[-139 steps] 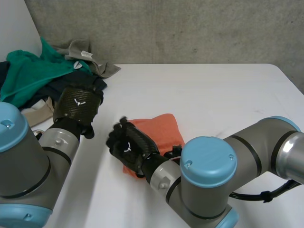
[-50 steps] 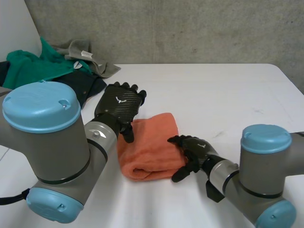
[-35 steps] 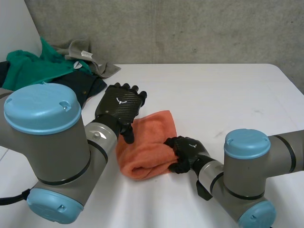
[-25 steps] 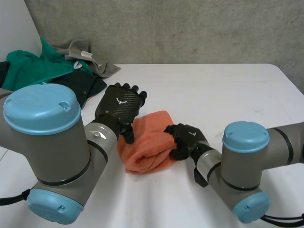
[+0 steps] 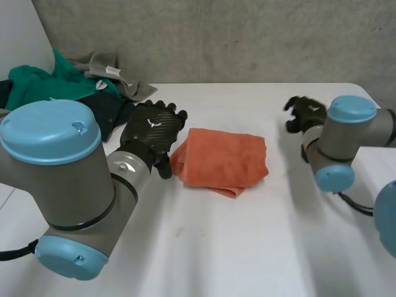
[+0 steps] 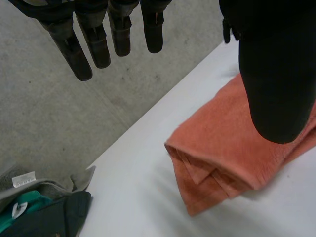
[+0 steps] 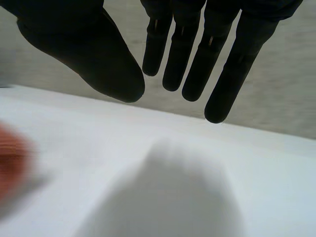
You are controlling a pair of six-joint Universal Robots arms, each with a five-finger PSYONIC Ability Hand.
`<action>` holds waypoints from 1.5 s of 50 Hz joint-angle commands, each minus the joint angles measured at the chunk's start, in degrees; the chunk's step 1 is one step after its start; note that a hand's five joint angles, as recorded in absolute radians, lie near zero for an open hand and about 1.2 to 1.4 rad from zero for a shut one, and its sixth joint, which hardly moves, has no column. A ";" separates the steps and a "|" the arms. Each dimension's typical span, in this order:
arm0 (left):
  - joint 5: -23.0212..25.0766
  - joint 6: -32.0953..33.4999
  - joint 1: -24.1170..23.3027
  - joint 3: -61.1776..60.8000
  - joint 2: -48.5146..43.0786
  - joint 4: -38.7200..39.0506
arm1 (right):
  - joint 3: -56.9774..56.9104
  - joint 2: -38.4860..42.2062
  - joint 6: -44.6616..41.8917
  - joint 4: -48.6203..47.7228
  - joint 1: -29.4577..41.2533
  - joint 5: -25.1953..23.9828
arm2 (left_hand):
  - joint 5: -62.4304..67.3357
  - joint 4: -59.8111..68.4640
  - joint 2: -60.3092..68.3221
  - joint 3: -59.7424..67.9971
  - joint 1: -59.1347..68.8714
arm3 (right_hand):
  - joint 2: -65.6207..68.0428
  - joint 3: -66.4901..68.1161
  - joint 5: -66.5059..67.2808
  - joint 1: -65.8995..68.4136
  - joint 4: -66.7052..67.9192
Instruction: Fold the laundry.
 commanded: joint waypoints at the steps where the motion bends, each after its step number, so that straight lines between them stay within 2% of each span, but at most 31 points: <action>1: 0.00 0.17 -0.09 1.87 -1.70 0.40 | -16.35 8.66 -0.36 5.57 -5.83 2.70 | 0.01 -0.39 -0.35 -0.80 -0.86 | 34.99 33.32 11.29 43.35 11.21; 5: -0.09 0.09 -0.09 2.31 -2.23 0.40 | -17.60 9.37 -0.89 8.21 -6.98 0.07 | 0.01 -0.39 -0.35 -0.80 -0.86 | 34.99 33.32 11.29 43.35 11.21; 6: -0.09 0.08 -0.09 2.31 -2.23 0.40 | -16.46 8.50 -1.32 8.56 -6.89 -3.25 | 0.01 -0.39 -0.35 -0.80 -0.86 | 34.99 33.32 11.29 43.35 11.21; 9: -0.09 0.08 -0.17 2.04 -2.32 0.40 | -12.78 5.69 -2.29 8.74 -6.63 -10.11 | 0.01 -0.39 -0.35 -0.80 -0.86 | -18.92 -20.59 -42.63 -10.57 -42.70; 10: -0.09 0.08 -0.17 2.04 -2.32 0.40 | -9.45 3.25 -3.08 8.48 -6.54 -15.62 | 0.01 -0.39 -0.35 -0.80 -0.86 | -35.01 -36.68 -58.71 -26.65 -58.79; 13: -0.09 0.00 -0.26 1.87 -2.32 0.40 | -5.56 0.68 -3.35 7.95 -6.45 -23.47 | 0.01 -0.39 -0.35 -0.80 -0.86 | -35.01 -36.68 -58.71 -26.65 -58.79; 14: -0.09 0.00 -0.26 1.87 -2.32 0.40 | -4.42 -0.20 -3.26 7.77 -6.45 -28.45 | 0.01 -0.39 -0.35 -0.80 -0.86 | -35.01 -36.68 -58.71 -26.65 -58.79; 19: -0.09 -0.09 -0.17 1.43 -2.32 0.40 | -4.06 -0.30 -3.35 9.88 -6.54 -40.79 | 0.01 -0.39 -0.35 -0.80 -0.86 | -35.01 -36.68 -58.71 -26.65 -58.79; 22: -0.09 -0.09 -0.17 0.99 -2.32 0.40 | -4.24 0.32 -3.61 11.11 -6.45 -43.09 | 0.01 -0.39 -0.35 -0.80 -0.86 | -35.01 -36.68 -58.71 -26.65 -58.79; 29: 0.00 -0.09 -0.17 0.02 -2.49 0.49 | -4.41 1.81 -4.31 11.55 -5.58 -44.41 | 0.01 -0.39 -0.35 -0.80 -0.86 | -29.56 -31.22 -53.26 -21.20 -53.34; 34: 0.00 -0.09 -0.17 -0.24 -2.49 0.49 | -4.59 3.22 -8.61 13.74 -3.73 -45.73 | -0.16 -0.56 -0.51 -0.97 -1.02 | -27.36 -29.02 -51.06 -19.00 -51.14; 44: 0.08 0.08 -0.17 -0.33 -2.67 0.49 | -7.48 5.68 -12.93 18.05 -2.59 -45.47 | -0.16 -0.56 -0.52 -0.97 -1.02 | -24.52 -26.18 -48.22 -16.16 -48.30; 48: 0.08 0.08 -0.17 -0.33 -2.67 0.49 | -8.45 6.03 -12.93 18.06 -2.59 -44.77 | -0.16 -0.56 -0.52 -0.97 -1.02 | -0.34 -2.00 -24.04 8.02 -24.11; 49: 0.08 0.08 -0.17 -0.42 -2.76 0.49 | -8.80 6.29 -12.93 18.06 -2.59 -44.42 | -0.16 -0.56 -0.52 -0.97 -1.02 | 11.05 9.38 -12.66 19.40 -12.73; 52: 0.08 0.08 -0.17 -0.42 -2.76 0.49 | -9.68 7.17 -12.93 18.14 -2.59 -43.97 | -0.33 -0.73 -0.68 -1.14 -1.19 | 25.75 24.09 2.05 34.11 1.98; 53: 0.08 0.08 -0.17 -0.50 -2.76 0.49 | -10.38 7.87 -12.93 18.23 -2.59 -43.63 | -0.33 -0.73 -0.68 -1.14 -1.19 | 34.45 32.79 10.75 42.81 10.68; 60: 0.08 0.17 -0.17 -0.33 -2.76 0.57 | -14.25 10.16 -12.84 18.85 -2.76 -39.50 | -0.33 -0.73 -0.68 -1.14 -1.19 | 34.99 33.32 11.29 43.35 11.21; 64: 0.08 0.17 -0.17 0.02 -2.76 0.66 | -17.23 10.87 -12.23 18.23 -3.46 -31.08 | -0.33 -0.73 -0.68 -1.14 -1.19 | 34.99 33.32 11.29 43.35 11.21; 65: 0.08 0.26 -0.17 0.28 -2.84 0.66 | -19.16 11.48 -11.96 18.14 -4.07 -25.83 | -0.33 -0.73 -0.68 -1.14 -1.19 | 34.99 33.32 11.29 43.35 11.21; 68: 0.08 0.26 -0.17 0.55 -3.19 0.66 | -21.72 12.53 -11.44 17.97 -5.48 -18.68 | -0.33 -0.73 -0.68 -1.14 -1.19 | 34.99 33.32 11.29 43.35 11.21; 69: 0.08 0.26 -0.17 0.72 -3.37 0.66 | -23.12 13.06 -10.56 17.10 -6.01 -14.40 | -0.33 -0.73 -0.68 -1.14 -1.19 | 34.99 33.32 11.29 43.35 11.21; 73: 0.08 0.26 -0.17 1.34 -3.46 0.66 | -24.88 13.33 -7.49 12.36 -7.76 -6.47 | -0.33 -0.73 -0.68 -1.14 -1.19 | 34.99 33.32 11.29 43.35 11.21; 75: 0.08 0.17 -0.17 1.34 -3.46 0.66 | -25.24 13.50 -6.87 11.29 -9.43 -4.08 | -0.33 -0.73 -0.68 -1.14 -1.19 | 34.99 33.32 11.29 43.35 11.21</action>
